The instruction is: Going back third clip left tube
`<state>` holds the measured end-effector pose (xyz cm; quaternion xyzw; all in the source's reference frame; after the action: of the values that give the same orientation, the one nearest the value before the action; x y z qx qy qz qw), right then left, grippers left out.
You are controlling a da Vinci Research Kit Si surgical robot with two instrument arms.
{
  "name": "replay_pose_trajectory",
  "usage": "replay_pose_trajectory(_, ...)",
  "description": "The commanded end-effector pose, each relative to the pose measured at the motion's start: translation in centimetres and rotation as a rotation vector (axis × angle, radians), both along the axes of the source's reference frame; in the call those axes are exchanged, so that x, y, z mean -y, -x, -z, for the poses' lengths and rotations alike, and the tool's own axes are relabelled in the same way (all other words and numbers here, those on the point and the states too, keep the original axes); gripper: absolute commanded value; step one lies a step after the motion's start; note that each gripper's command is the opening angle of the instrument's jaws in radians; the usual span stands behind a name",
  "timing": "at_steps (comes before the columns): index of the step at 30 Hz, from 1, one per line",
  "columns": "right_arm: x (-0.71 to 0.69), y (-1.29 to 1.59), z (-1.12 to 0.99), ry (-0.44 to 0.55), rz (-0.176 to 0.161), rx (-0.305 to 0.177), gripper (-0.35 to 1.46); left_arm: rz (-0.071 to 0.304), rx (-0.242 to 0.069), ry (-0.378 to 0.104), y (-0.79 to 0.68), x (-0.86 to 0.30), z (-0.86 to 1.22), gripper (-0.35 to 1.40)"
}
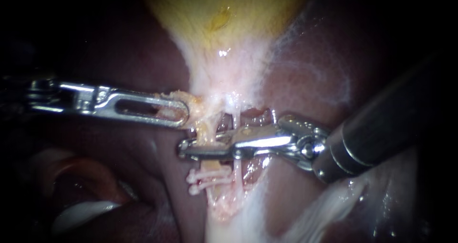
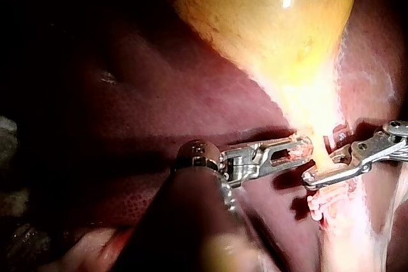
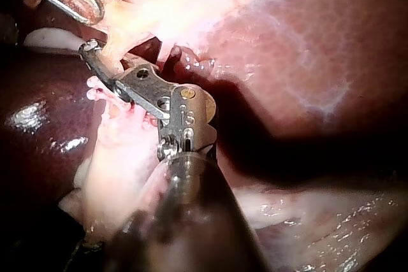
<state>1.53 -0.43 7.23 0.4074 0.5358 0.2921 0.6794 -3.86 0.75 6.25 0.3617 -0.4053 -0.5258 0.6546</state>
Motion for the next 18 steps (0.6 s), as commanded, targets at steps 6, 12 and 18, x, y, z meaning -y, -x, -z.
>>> replay_pose_trajectory(6, -0.01, 0.01, 0.02, 0.072, 0.012, -0.018, -0.35, 0.000, 0.000, 0.000, 0.00, 0.00, 0.00, -0.35)
replay_pose_trajectory(12, 0.03, -0.03, 0.07, 0.229, 0.008, -0.031, 0.42, 0.000, 0.000, 0.000, -0.01, 0.00, 0.00, -0.35)
replay_pose_trajectory(18, 0.04, -0.06, 0.08, 0.319, -0.009, -0.019, 0.50, -0.001, 0.001, 0.000, -0.02, 0.00, 0.00, -0.35)
